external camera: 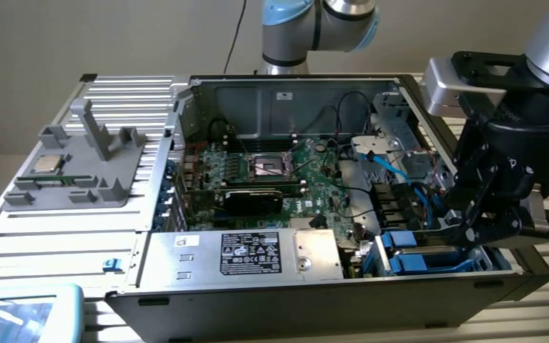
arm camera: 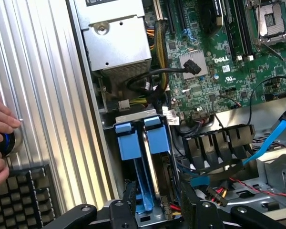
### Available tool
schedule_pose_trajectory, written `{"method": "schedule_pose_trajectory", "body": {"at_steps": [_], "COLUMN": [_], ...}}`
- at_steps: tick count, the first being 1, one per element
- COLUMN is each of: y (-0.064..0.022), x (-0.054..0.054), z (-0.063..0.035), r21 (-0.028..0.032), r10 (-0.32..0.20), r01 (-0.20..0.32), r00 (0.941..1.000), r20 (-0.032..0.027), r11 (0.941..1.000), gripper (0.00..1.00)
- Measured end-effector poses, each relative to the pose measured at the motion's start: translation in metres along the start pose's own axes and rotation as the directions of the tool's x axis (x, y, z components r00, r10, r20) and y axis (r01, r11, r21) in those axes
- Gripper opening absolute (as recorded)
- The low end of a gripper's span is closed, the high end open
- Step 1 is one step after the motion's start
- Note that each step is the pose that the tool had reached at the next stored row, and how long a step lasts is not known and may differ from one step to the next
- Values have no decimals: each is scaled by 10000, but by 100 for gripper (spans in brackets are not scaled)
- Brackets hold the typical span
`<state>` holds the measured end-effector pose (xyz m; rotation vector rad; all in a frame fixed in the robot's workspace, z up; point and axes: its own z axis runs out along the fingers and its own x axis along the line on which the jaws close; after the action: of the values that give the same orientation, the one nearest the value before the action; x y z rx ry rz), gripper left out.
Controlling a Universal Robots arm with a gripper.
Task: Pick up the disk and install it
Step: 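Insert the first disk wire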
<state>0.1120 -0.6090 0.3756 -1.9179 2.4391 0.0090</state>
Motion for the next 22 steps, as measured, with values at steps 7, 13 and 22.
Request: {"method": "schedule_pose_trajectory", "body": {"at_steps": [7, 13, 22], "y": [-97, -108, -115], "x": [-7, 1, 41], "z": [50, 111, 194], "r21": [-112, -168, -247], "r10": [-91, -385, -801], "r01": [91, 389, 816], "r00": [9999, 9990, 9952], "r20": [59, 213, 569], "r11": [9999, 9991, 9964], "gripper": [40, 40, 40]}}
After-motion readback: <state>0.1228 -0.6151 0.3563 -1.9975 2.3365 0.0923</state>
